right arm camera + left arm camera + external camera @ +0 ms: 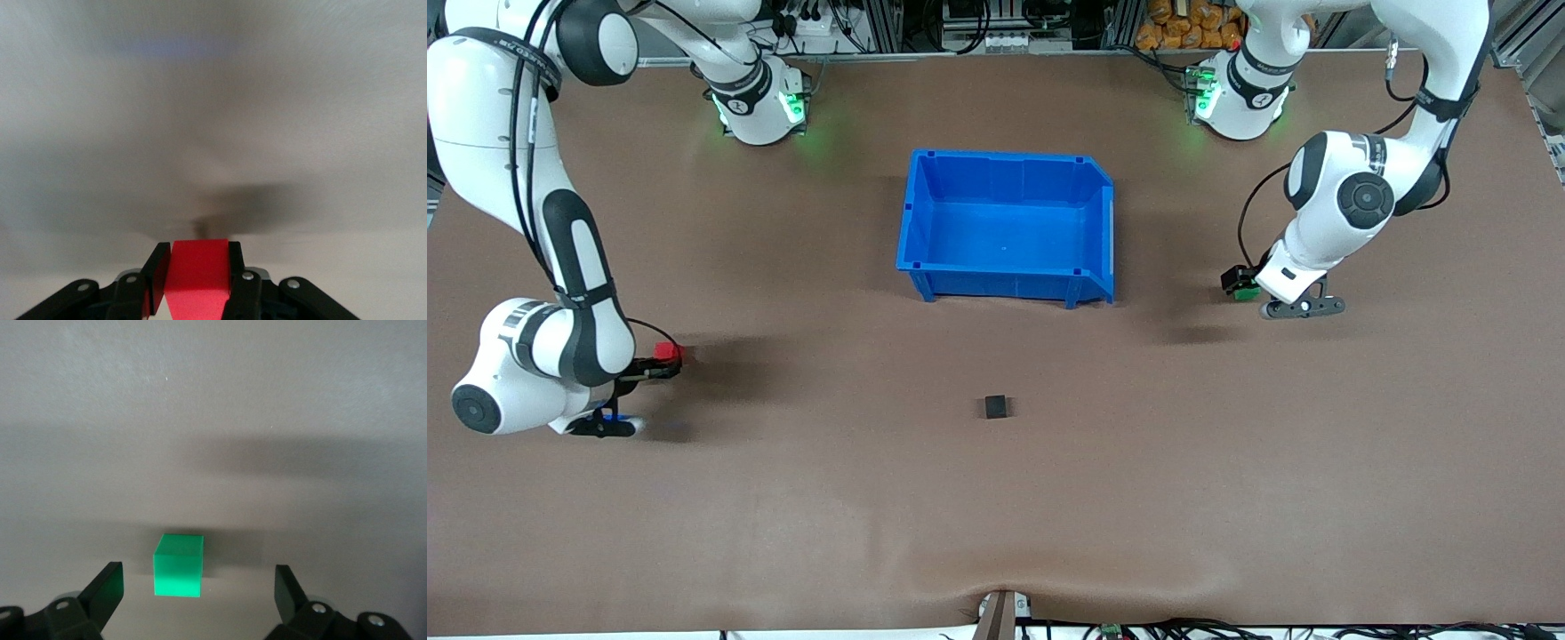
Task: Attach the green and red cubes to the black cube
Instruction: 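Lower and close the right gripper on the red cube while the left grasps green, then carry the red cube with the right gripper toward the black cube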
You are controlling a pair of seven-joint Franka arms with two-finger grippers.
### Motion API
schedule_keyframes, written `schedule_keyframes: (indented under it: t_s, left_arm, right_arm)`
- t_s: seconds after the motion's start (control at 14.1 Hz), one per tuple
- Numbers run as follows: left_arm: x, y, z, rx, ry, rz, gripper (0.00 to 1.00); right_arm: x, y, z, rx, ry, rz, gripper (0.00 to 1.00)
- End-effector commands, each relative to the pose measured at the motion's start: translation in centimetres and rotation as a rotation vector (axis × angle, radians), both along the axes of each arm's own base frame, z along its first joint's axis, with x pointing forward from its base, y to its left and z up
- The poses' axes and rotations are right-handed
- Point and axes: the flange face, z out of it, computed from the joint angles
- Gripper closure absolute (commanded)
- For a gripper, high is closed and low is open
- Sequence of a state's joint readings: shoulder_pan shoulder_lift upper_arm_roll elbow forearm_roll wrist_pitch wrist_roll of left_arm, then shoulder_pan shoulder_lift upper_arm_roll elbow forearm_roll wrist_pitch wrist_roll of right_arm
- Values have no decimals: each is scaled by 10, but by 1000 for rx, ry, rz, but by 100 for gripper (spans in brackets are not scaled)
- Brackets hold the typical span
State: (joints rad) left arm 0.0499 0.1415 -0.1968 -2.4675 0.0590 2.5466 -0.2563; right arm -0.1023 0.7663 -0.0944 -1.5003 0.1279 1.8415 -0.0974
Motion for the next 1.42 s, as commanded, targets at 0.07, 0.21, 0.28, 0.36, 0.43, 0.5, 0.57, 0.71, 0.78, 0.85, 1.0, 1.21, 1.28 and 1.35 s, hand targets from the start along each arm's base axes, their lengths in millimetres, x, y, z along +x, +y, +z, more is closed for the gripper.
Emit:
schedule_keyframes:
  t_s: [0.07, 0.21, 0.28, 0.36, 0.43, 0.5, 0.57, 0.71, 0.78, 0.85, 1.0, 1.21, 1.28, 1.35]
  left_arm:
    - [3, 25, -24, -8, -9, 54, 0]
    - [4, 34, -38, -18, -15, 73, 0]
    - [3, 37, -44, -22, -14, 81, 0]
    - [3, 37, -48, -23, -11, 83, 0]
    - [2, 37, -48, -24, -9, 85, 0]
    - [2, 37, -48, -23, -9, 95, 3]
    - [-1, 35, -49, -22, -5, 109, 6]
    - [-3, 33, -51, -19, 1, 118, 12]
    - [-4, 33, -51, -19, 1, 116, 18]
    - [-7, 33, -53, -18, 7, 116, 23]
    - [-9, 31, -52, -17, 9, 114, 24]
    - [-11, 30, -51, -16, 10, 113, 24]
    - [-11, 30, -51, -15, 10, 120, 24]
    - [-11, 30, -51, -15, 12, 123, 24]
  right_arm:
    - [21, 68, 36, 19, 8, -265, 100]
    - [26, 110, 47, 36, 79, -441, 100]
    - [26, 131, 46, 44, 127, -547, 100]
    - [27, 165, 45, 56, 159, -632, 100]
    - [29, 189, 43, 68, 179, -720, 100]
    - [34, 208, 45, 97, 178, -829, 100]
    - [36, 227, 45, 102, 178, -891, 100]
    - [42, 268, 32, 102, 149, -1027, 100]
    - [43, 290, 24, 110, 134, -1106, 100]
    - [42, 313, 15, 119, 134, -1187, 100]
    - [35, 352, 2, 127, 128, -1257, 100]
    - [21, 411, -12, 114, 79, -1343, 100]
    - [19, 426, -12, 125, 54, -1379, 100]
    - [18, 436, -16, 127, 50, -1392, 100]
